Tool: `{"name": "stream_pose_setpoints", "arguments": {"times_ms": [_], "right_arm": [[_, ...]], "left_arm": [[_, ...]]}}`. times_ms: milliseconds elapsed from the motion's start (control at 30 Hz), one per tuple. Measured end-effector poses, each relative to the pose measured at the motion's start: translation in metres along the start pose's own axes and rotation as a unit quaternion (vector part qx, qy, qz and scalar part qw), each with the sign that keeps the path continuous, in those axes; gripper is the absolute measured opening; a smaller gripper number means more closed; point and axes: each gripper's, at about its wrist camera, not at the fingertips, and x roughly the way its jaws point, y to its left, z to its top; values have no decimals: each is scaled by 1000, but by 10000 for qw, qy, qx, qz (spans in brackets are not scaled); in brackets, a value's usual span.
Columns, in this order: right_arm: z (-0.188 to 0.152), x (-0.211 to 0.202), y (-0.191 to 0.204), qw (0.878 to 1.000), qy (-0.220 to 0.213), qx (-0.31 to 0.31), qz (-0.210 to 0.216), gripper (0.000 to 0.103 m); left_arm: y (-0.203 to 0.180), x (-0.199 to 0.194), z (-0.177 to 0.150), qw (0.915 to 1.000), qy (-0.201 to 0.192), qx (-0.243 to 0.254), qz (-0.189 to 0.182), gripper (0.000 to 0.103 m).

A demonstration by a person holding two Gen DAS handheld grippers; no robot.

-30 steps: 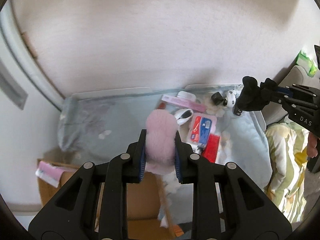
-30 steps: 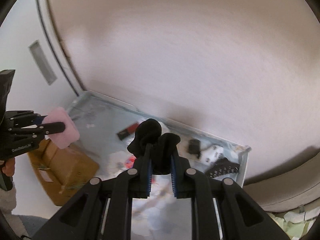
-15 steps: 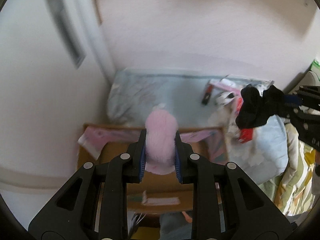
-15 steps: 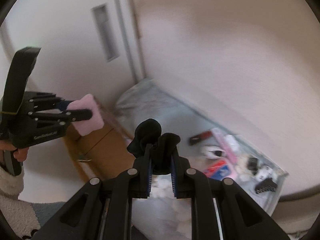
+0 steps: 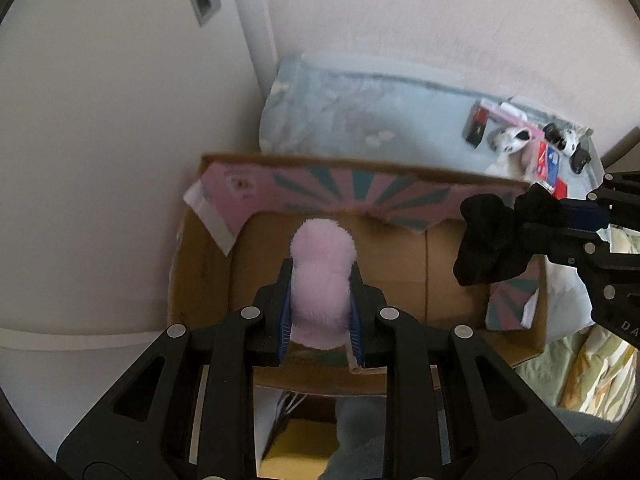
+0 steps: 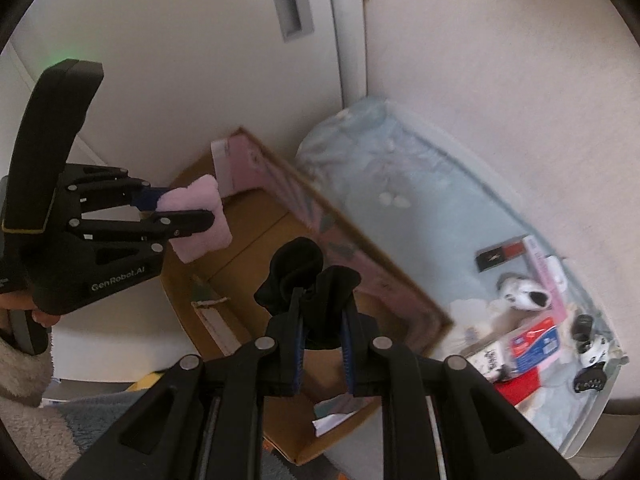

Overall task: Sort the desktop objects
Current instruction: 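Carry both pouches to the cardboard box and open both grippers to drop them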

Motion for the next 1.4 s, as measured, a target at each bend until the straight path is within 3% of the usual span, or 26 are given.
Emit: {"name": "stream_pose_setpoints", "arguments": {"times_ms": [333,733,767,800,833,867,900,933,967,1067,1400], "right_arm": [[-1,25,11,9995,322,19,21,15],[3,31,15,9992,402,50,-13,15],[3,31,17,9992,391,14,-44,19],[3,31,18,9992,389,-23,-110,25],[4,32,21,9987,417,-84,-280,41],[4,32,23,9980,410,-131,-473,61],[4,32,24,9975,368,-169,-587,66],[3,29,25,9975,271,-202,-624,67],[3,26,26,9978,187,-216,-592,67],[2,21,26,9982,99,-176,-567,67],[-6,10,26,9961,-174,-114,-863,67]], "left_arm": [[7,33,-11,9992,397,13,-62,21],[11,39,-11,9989,431,48,-165,21],[11,37,-10,9991,368,57,-225,22],[11,34,-10,9992,247,57,-318,24],[10,31,-9,9991,170,58,-386,31],[10,29,-9,9991,150,48,-401,46],[9,26,-8,9993,118,32,-349,60],[9,25,-7,9996,68,24,-275,88],[9,22,-6,9998,-24,19,-192,101],[8,11,-6,9994,-310,56,-128,102],[10,7,-5,9991,-414,37,-29,102]]}}
